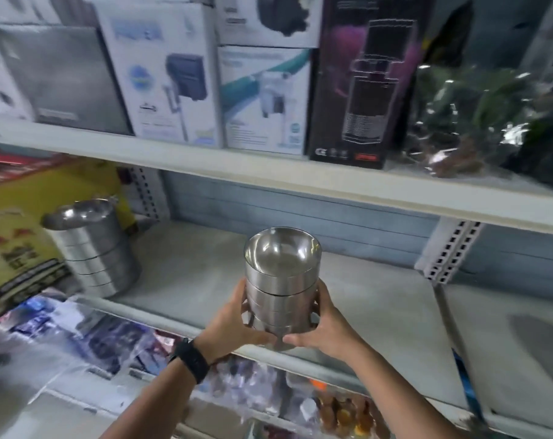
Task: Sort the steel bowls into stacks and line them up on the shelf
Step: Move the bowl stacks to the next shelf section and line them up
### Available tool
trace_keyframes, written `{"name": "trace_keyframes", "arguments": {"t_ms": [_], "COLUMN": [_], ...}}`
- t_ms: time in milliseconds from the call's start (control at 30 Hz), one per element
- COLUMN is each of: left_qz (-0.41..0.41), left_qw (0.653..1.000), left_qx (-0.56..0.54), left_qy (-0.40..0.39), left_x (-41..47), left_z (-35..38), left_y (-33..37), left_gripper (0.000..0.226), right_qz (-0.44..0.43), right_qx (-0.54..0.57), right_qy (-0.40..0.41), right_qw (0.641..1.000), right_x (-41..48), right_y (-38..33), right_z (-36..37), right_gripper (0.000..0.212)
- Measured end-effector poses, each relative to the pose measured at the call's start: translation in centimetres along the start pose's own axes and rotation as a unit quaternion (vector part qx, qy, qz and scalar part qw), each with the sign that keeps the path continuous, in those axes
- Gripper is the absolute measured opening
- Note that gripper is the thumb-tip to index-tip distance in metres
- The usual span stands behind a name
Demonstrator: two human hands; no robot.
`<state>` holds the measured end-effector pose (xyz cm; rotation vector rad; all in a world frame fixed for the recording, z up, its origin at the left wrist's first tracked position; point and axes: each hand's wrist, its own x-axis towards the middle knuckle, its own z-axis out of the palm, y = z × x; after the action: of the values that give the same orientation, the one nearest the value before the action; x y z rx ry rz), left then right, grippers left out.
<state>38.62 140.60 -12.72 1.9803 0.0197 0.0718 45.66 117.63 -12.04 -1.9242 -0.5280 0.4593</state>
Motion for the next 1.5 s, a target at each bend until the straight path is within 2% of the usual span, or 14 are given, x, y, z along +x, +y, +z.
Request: {"name": "trace_keyframes", "arguments": {"t_ms": [167, 400, 600, 833, 1200, 1500], "left_qz": [-0.027, -0.035, -0.042, -0.032, -0.010, -0.040], "left_qw": [0.999, 0.999, 0.998, 0.995, 0.999, 0.997], "left_qx": [-0.012, -0.007, -0.001, 0.009, -0.024, -0.064], "left_qy": [0.020, 0.033, 0.051, 0.090, 0.037, -0.006], "left_x": [-2.9, -4.3, -4.3, -4.1, -1.3, 0.3], "left_z": [-8.0, -13.4, -16.7, -19.4, -23.5, -25.2], "left_y": [-3.3, -5.1, -5.3, -6.4, -10.9, -15.7], "left_gripper": [0.137, 0.123, 0.131, 0.120, 0.111, 0.133], "right_qz": [-0.016, -0.030, -0.047, -0.065, -0.022, 0.032], "right_qx": [0.000, 0.002, -0.001, 0.002, -0.005, 0.000], "right_qy": [-0.013, -0.021, -0.036, -0.075, -0.029, 0.025], "right_qw": [1.000, 0.999, 0.998, 0.995, 0.999, 0.999], "right_x": [3.0, 5.5, 8.2, 11.6, 14.7, 15.4], "right_y": [-3.4, -5.7, -7.2, -8.7, -9.1, -9.0], "right_z": [7.9, 12.8, 14.9, 17.0, 21.1, 24.6], "right_gripper": [0.128, 0.127, 0.130, 0.131, 0.128, 0.127]}}
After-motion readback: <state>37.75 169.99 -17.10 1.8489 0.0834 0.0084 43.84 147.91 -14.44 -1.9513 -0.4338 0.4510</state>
